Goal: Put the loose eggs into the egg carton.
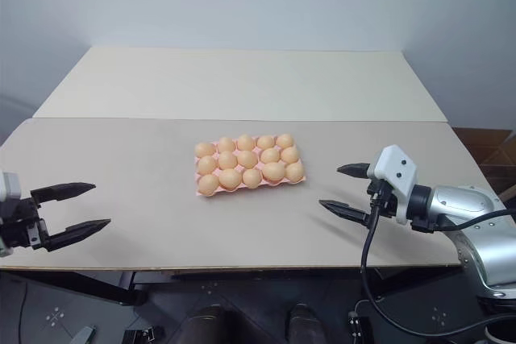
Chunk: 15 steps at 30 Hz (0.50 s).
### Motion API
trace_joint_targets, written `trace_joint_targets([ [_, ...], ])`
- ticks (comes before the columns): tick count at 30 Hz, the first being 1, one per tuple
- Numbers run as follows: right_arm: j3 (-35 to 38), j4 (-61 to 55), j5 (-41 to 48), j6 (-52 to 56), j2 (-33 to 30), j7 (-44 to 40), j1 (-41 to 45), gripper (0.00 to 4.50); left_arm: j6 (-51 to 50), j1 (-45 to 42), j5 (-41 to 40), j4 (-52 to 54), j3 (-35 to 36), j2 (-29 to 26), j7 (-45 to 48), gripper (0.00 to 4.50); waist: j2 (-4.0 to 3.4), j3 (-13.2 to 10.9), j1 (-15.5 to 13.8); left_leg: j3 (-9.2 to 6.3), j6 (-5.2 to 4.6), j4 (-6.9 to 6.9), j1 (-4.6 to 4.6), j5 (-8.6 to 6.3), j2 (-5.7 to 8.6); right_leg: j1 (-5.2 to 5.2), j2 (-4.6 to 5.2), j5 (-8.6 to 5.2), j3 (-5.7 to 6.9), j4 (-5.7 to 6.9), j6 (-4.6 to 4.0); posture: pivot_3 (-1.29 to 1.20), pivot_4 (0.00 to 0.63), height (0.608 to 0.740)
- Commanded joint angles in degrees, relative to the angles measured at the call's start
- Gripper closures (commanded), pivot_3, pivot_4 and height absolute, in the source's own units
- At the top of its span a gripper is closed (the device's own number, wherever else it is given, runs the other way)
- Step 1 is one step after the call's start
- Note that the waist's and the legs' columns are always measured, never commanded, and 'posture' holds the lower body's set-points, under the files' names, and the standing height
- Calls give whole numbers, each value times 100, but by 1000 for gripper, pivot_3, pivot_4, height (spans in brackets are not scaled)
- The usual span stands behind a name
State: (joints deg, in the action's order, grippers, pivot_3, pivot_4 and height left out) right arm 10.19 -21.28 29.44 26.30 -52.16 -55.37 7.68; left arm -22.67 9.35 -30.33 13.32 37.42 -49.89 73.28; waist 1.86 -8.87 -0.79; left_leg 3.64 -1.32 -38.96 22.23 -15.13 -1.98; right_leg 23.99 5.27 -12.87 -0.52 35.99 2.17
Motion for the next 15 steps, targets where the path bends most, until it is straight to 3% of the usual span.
trace_joint_targets([
  [1, 267, -240, 96, -43, -72, -58, -26, 0, -37, 1, -308, 293, 144, -55, -97, 23, 0, 1, 19, 0, 0, 0, -4, 0, -2, -1, -3, 1, -2, 0, -2, 0, 150, 740],
  [15, 515, -959, 594, 907, -339, 296, 271, 0, -112, -129, -730, 320, -111, -11, -287, 23, 1, 1, 74, 1, 0, 5, -4, 0, -2, 4, -4, -2, -10, 0, -4, 0, 150, 740],
])
